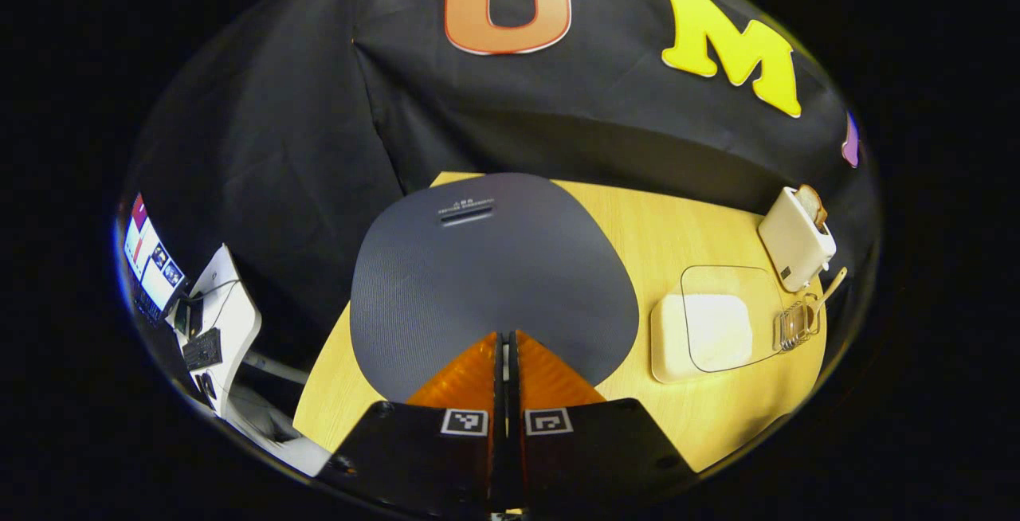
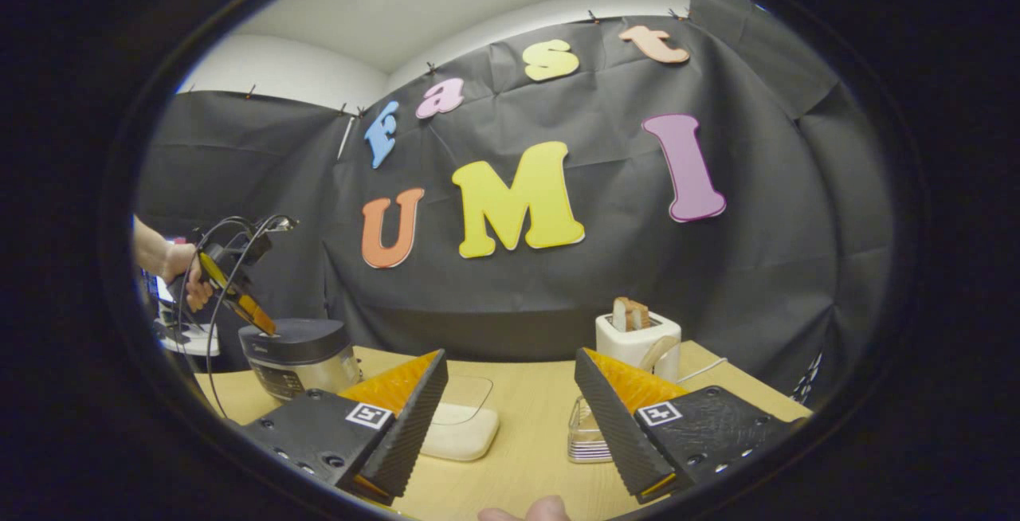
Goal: Close the left gripper, press the button to open the rice cooker; take a wooden spoon from the chopstick holder with the right hand, scoop a spoonful of rice and pour it into the rice cooker, then put the wooden spoon back into the chopstick holder.
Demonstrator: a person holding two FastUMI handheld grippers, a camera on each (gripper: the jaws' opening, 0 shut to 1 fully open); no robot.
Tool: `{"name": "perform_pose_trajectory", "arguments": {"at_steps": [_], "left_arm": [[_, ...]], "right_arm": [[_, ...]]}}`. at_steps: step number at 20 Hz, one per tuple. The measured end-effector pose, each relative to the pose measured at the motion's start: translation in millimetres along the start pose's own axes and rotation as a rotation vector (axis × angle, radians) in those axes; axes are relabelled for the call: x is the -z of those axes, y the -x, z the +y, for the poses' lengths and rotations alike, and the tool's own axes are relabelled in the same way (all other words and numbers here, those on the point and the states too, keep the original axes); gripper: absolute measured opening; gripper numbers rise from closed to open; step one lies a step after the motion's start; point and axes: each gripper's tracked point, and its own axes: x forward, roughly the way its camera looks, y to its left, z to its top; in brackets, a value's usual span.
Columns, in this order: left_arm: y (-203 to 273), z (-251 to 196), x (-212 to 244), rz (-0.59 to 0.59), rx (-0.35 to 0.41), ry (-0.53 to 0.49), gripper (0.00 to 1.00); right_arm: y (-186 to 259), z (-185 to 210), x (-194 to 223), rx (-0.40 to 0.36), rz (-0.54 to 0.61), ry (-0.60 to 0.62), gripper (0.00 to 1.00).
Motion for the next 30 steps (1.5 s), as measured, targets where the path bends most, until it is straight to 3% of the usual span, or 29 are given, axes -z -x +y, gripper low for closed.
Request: {"name": "perform_pose_trajectory", "arguments": {"at_steps": [3, 4, 5, 6, 7, 8, 9, 10, 11, 13, 16, 19, 20, 23, 25, 27, 30], "left_arm": [[9, 1, -13, -0.053, -0.063, -0.036, 0.03], [16, -5, -21, -0.087, -0.050, -0.030, 0.03], [21, -3, -39, -0.157, -0.074, -0.037, 0.11], [35, 3, -60, -0.255, -0.104, -0.049, 0.12], [54, 13, -85, -0.358, -0.129, -0.046, 0.22], [70, 14, -104, -0.453, -0.107, -0.020, 0.25], [82, 13, -113, -0.516, -0.077, 0.017, 0.50], [88, 10, -114, -0.518, -0.040, 0.054, 0.60], [93, 10, -104, -0.480, -0.019, 0.077, 0.77], [93, 23, -93, -0.455, -0.058, 0.082, 0.98], [118, 22, -105, -0.626, -0.097, 0.044, 0.99], [141, -5, -102, -0.767, -0.064, 0.016, 0.94], [145, -13, -96, -0.798, -0.039, 0.012, 0.99], [146, -32, -76, -0.821, -0.018, 0.014, 0.96], [143, -50, -64, -0.841, 0.030, 0.037, 0.99], [142, -60, -50, -0.837, 0.047, 0.041, 0.96], [147, -65, -44, -0.876, 0.028, 0.026, 1.00]], "right_arm": [[-1, -5, -3, 0.009, 0.008, 0.009, 0.95], [2, -7, -7, 0.012, 0.002, 0.023, 0.95], [6, -8, -13, 0.017, -0.012, 0.032, 0.92], [10, -11, -20, 0.027, -0.031, 0.038, 0.96], [13, -14, -26, 0.037, -0.045, 0.042, 0.96], [16, -16, -29, 0.047, -0.060, 0.044, 0.95], [18, -19, -34, 0.056, -0.067, 0.047, 0.95], [19, -22, -36, 0.064, -0.070, 0.052, 0.95], [19, -25, -39, 0.070, -0.069, 0.052, 0.95], [21, -32, -44, 0.082, -0.065, 0.053, 0.95], [25, -50, -45, 0.110, -0.059, 0.065, 0.95], [27, -72, -38, 0.130, -0.023, 0.052, 0.95], [30, -82, -33, 0.146, -0.004, 0.049, 0.99], [39, -117, -16, 0.208, 0.056, 0.024, 0.95], [36, -138, -3, 0.244, 0.101, 0.011, 0.95], [25, -147, 13, 0.236, 0.156, 0.007, 0.95], [-13, -142, 33, 0.180, 0.224, -0.024, 0.96]]}}
